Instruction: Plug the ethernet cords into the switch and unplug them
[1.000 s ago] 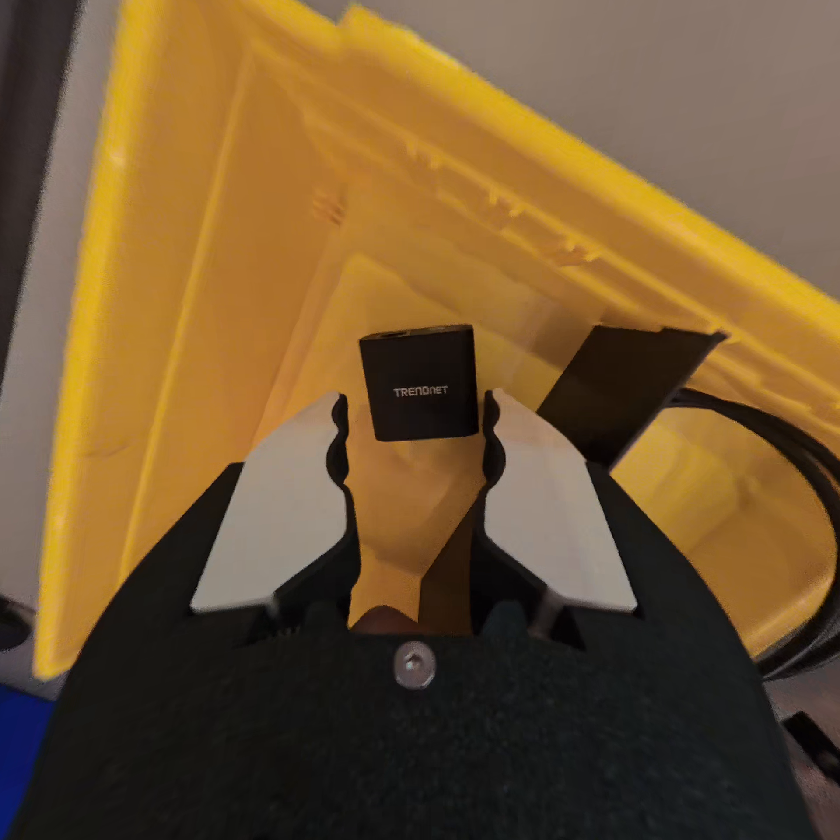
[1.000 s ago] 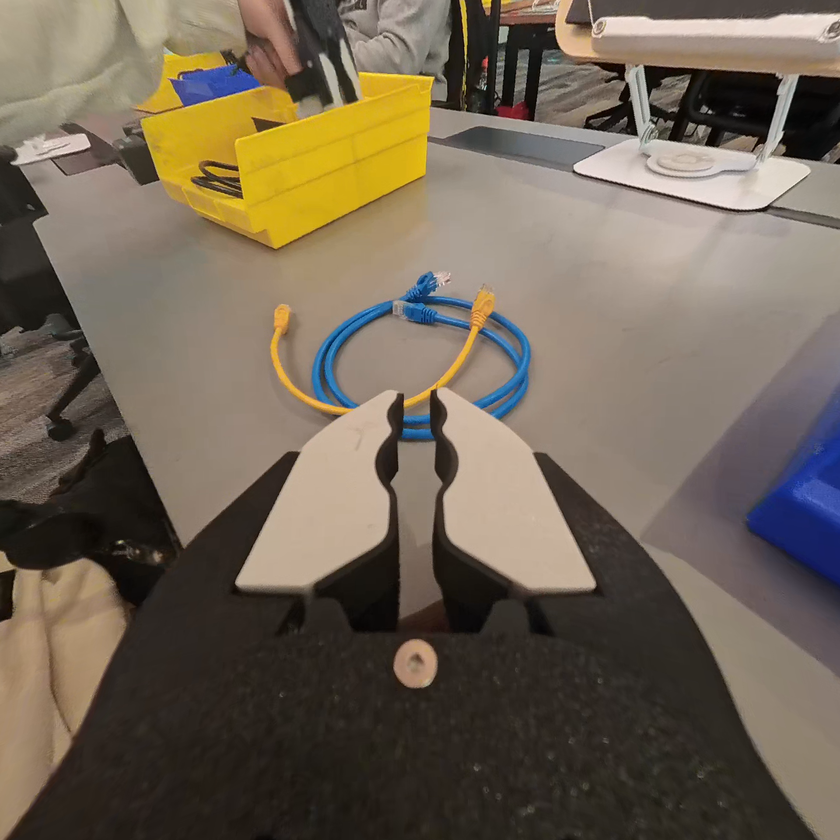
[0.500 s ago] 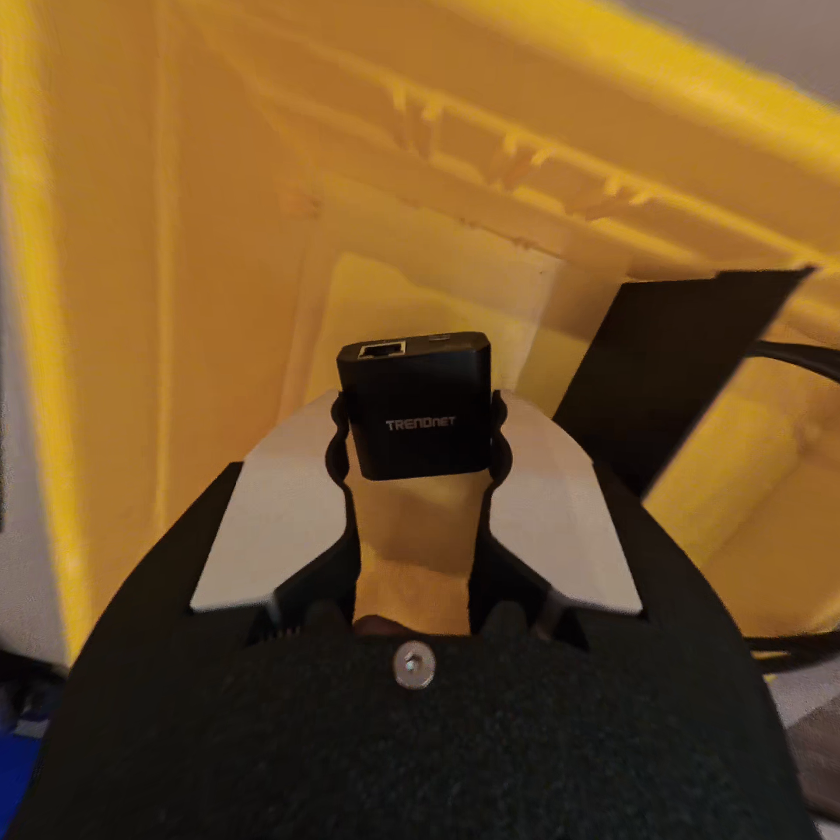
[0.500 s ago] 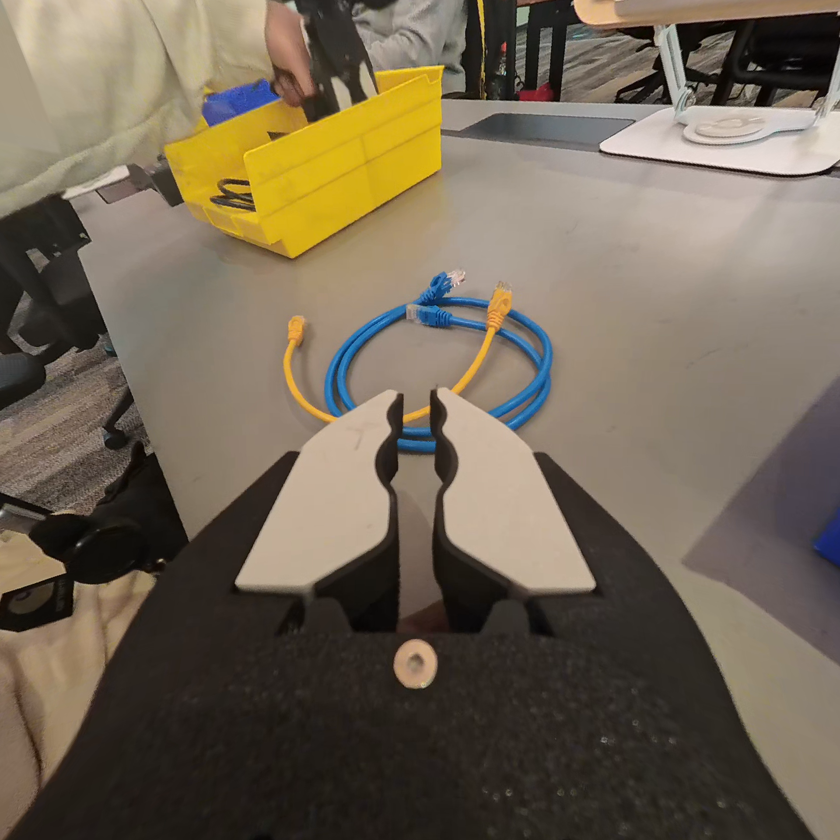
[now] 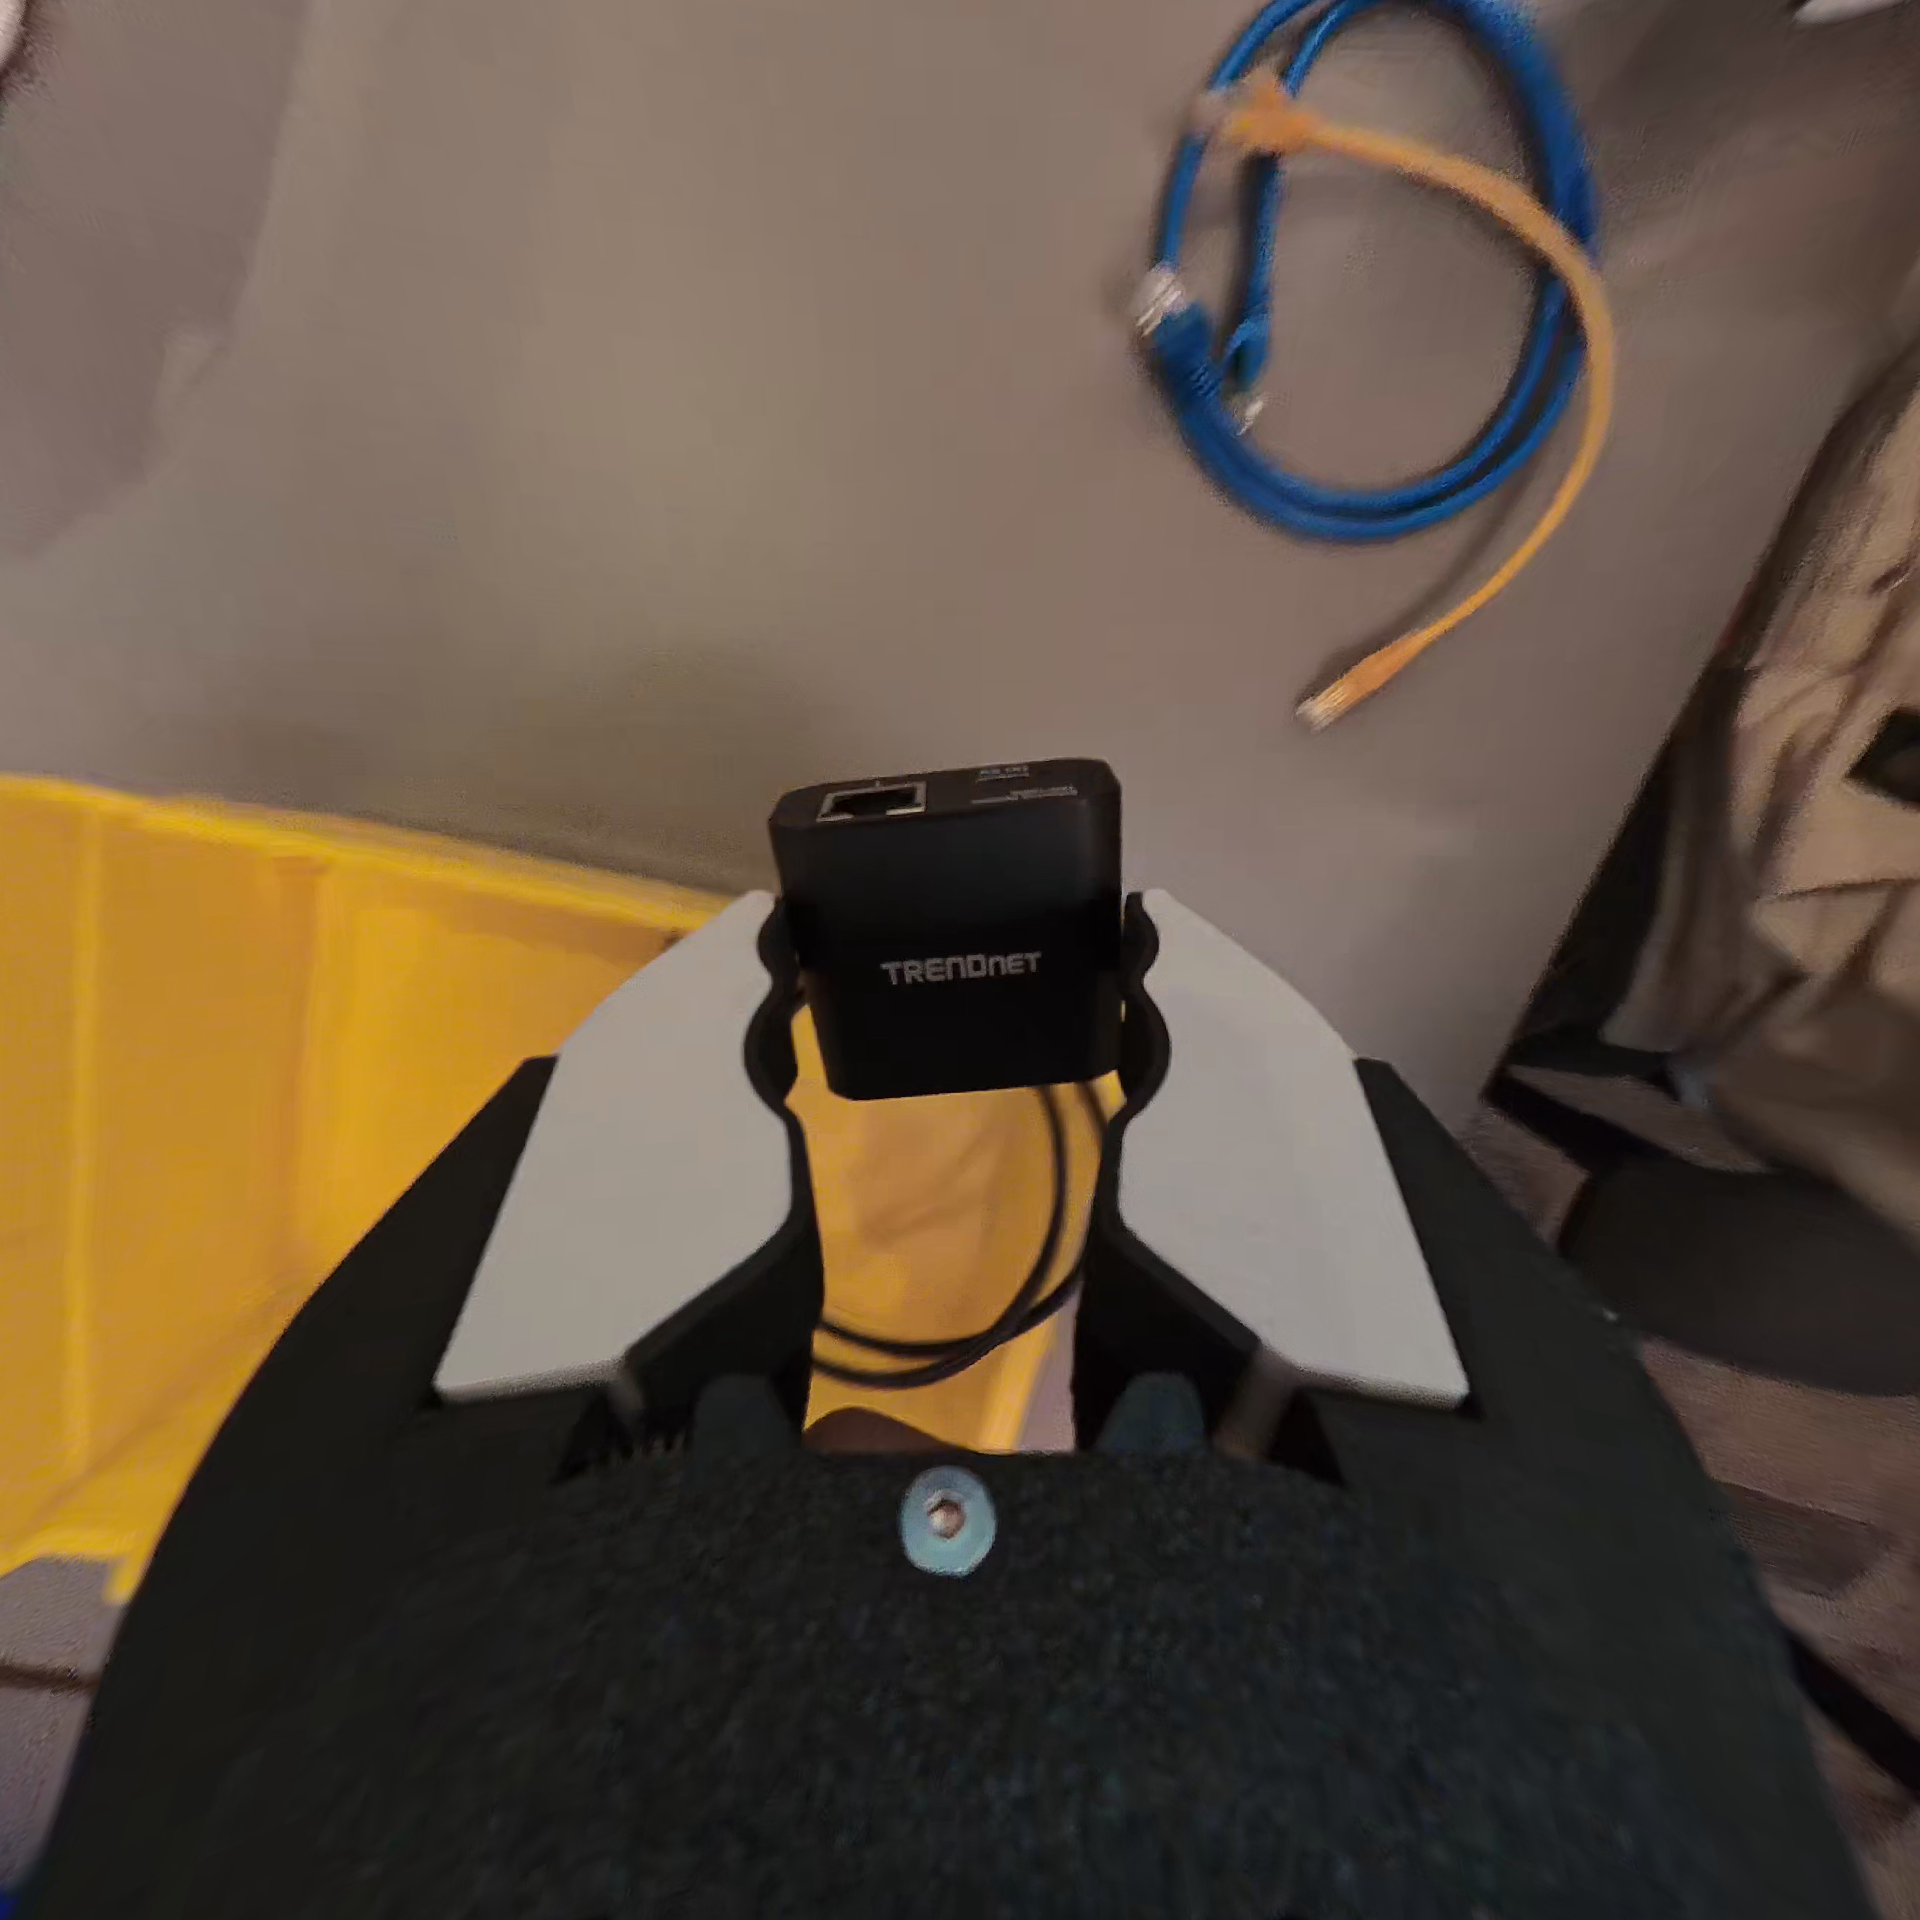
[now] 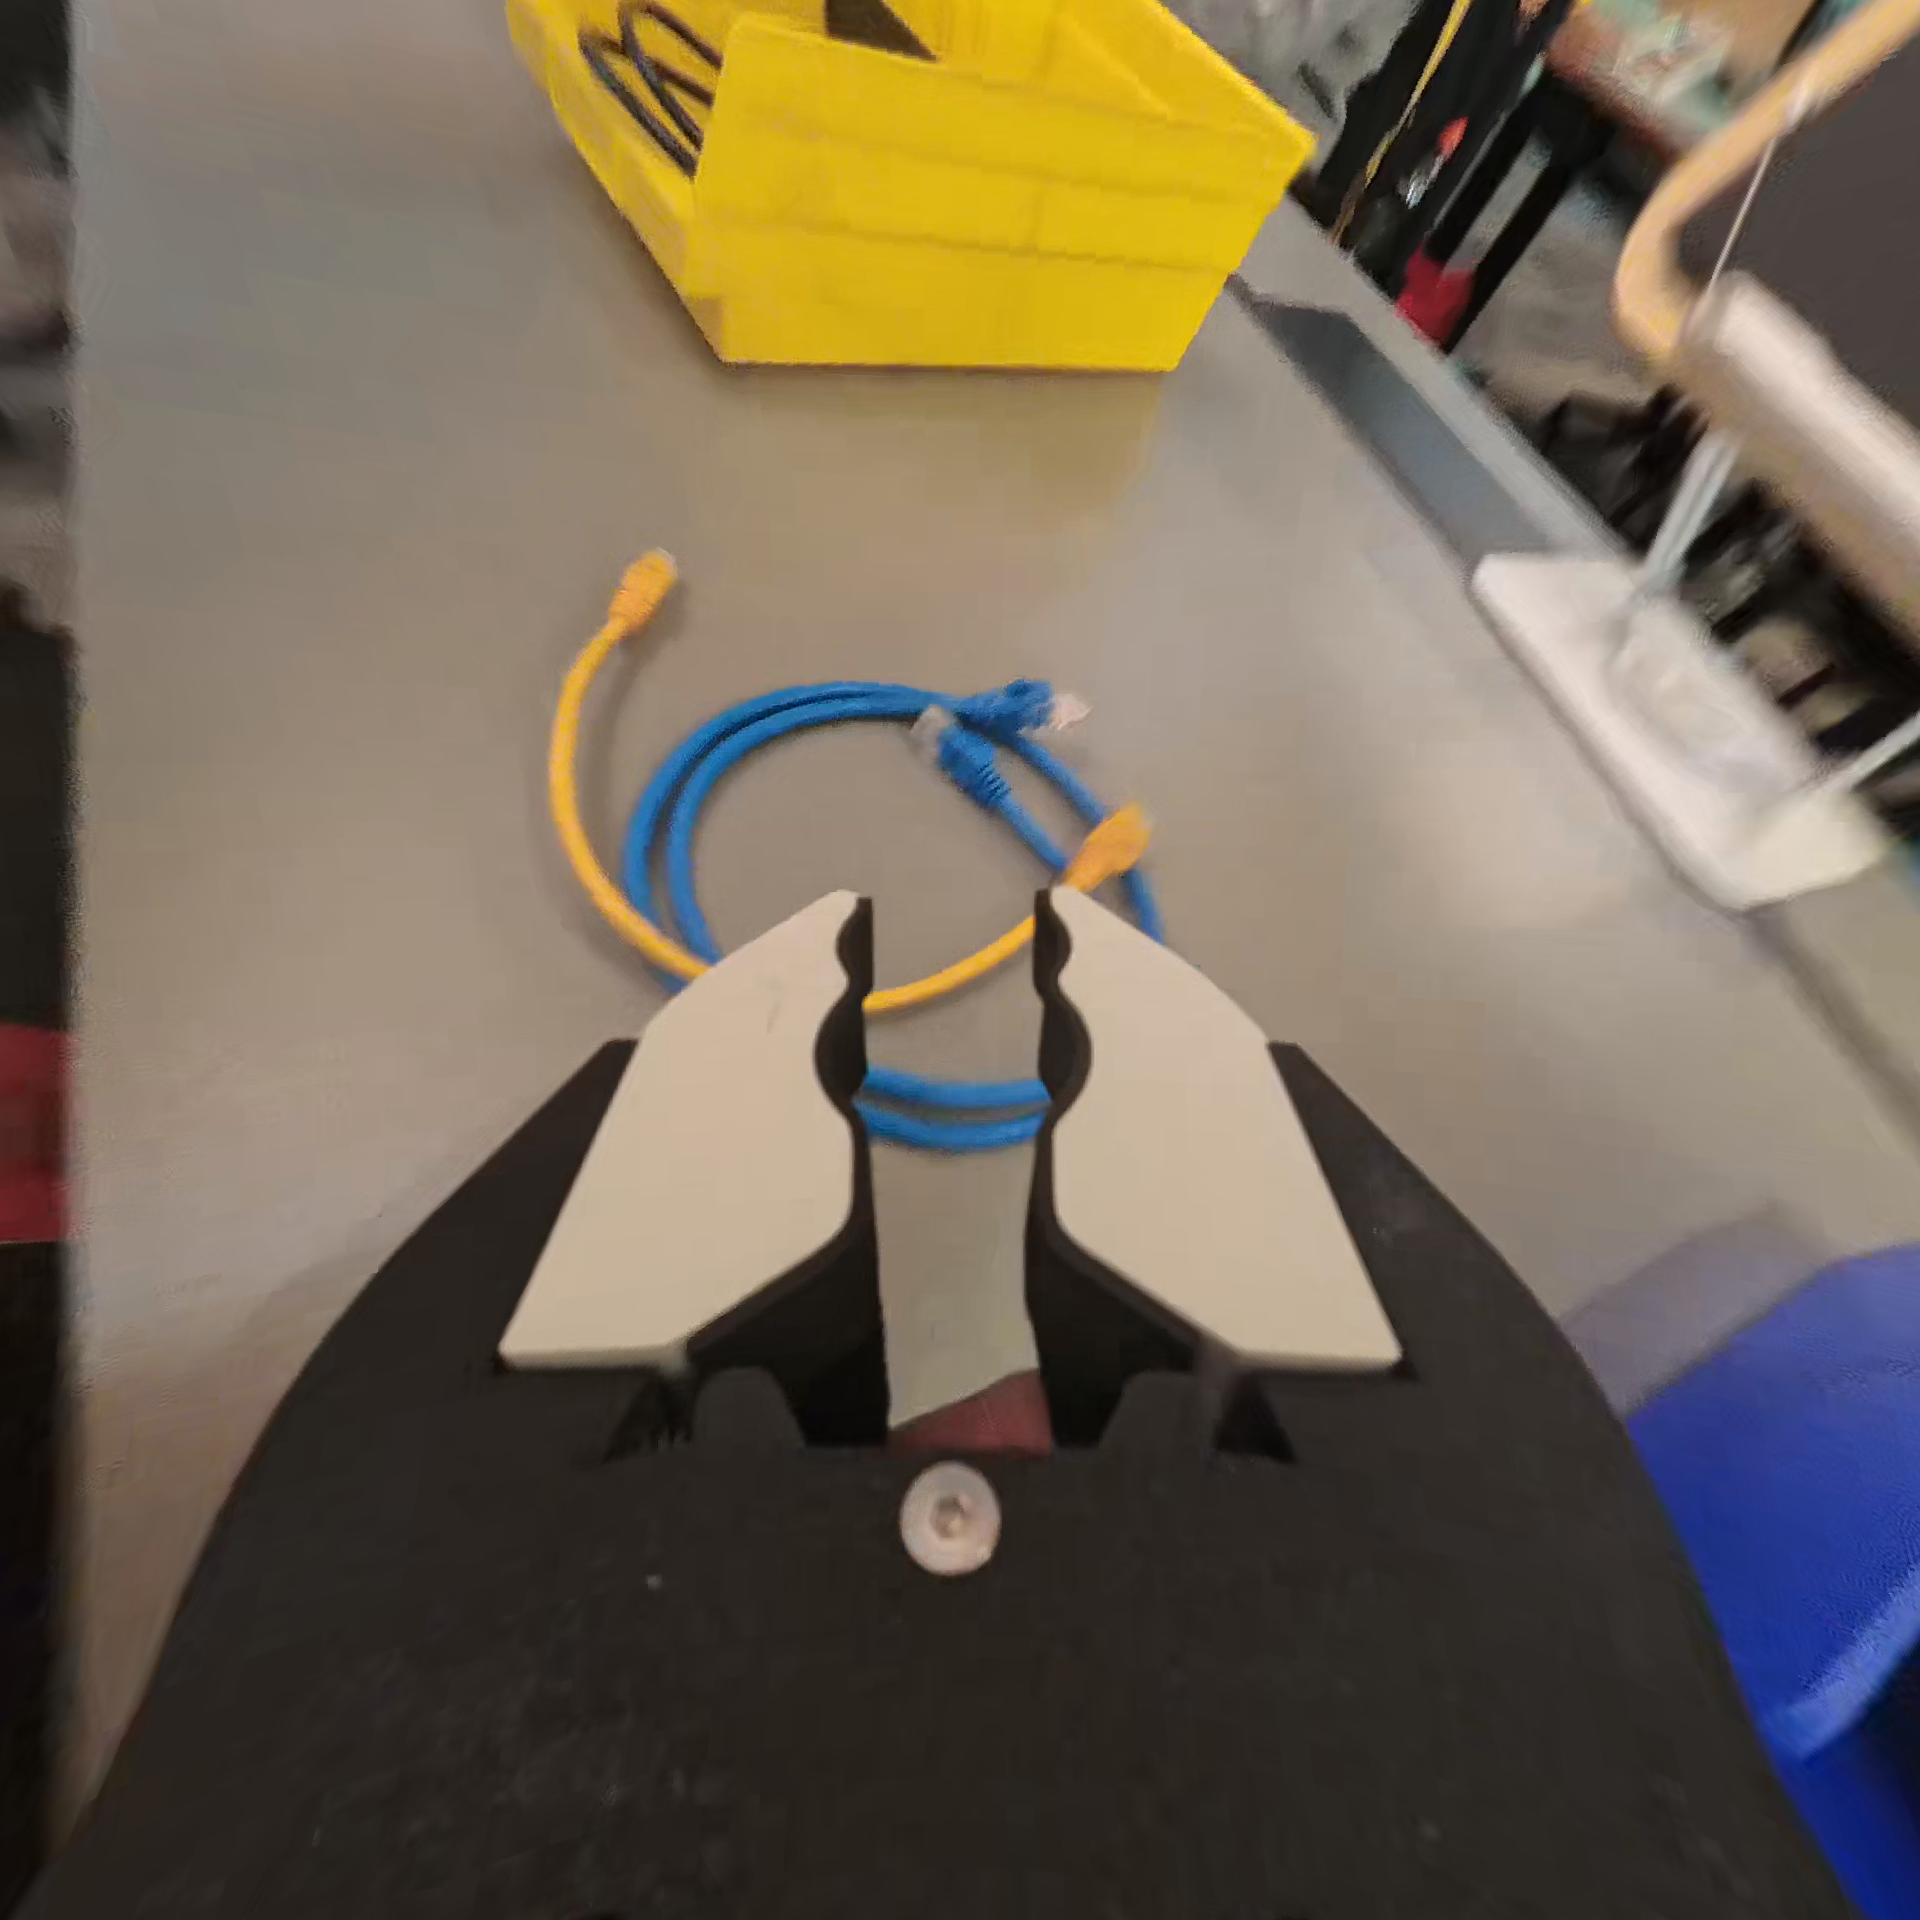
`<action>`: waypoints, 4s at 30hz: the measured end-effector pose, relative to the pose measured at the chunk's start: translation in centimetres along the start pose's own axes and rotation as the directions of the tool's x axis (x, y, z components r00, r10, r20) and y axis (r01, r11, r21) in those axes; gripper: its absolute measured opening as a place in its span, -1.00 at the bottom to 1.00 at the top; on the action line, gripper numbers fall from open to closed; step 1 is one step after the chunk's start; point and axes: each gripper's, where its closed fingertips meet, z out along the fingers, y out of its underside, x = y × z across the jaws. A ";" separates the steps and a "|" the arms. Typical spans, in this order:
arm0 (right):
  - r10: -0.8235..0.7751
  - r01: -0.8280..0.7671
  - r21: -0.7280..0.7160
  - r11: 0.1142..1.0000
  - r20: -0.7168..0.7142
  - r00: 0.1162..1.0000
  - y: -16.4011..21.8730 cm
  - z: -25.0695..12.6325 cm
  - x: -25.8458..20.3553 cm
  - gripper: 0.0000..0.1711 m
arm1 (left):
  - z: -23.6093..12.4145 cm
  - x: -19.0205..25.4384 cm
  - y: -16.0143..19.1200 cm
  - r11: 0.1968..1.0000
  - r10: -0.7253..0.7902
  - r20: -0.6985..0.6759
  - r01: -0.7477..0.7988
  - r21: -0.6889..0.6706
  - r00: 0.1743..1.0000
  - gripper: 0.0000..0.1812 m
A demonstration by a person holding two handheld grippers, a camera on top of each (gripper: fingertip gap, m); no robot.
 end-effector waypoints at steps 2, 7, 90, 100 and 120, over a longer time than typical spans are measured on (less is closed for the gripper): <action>-0.179 0.179 -0.004 0.984 -0.049 0.983 -2.1 1.4 1.4 -0.66 | 1.4 2.6 -2.4 0.998 -0.057 -0.061 0.055 -0.019 0.997 -0.34; -0.531 0.532 -0.022 0.847 -0.102 0.841 -7.3 4.4 3.0 -0.61 | 5.6 8.0 -7.3 0.968 -0.192 -0.089 0.174 -0.180 0.977 -0.35; -0.446 0.615 0.115 0.780 -0.586 0.676 -4.7 9.2 9.4 -0.71 | 13.6 22.1 2.0 0.490 -0.648 -0.074 0.489 0.722 0.758 -0.50; -0.384 0.579 0.166 0.798 -0.600 0.702 -5.1 8.0 9.6 -0.72 | 15.1 20.4 0.7 0.435 -0.746 -0.068 0.562 0.703 0.663 -0.44; -0.294 0.477 0.220 0.851 -0.553 0.780 -4.8 7.8 10.6 -0.72 | 15.5 12.5 -2.1 0.484 -0.850 0.223 0.539 0.689 0.478 -0.91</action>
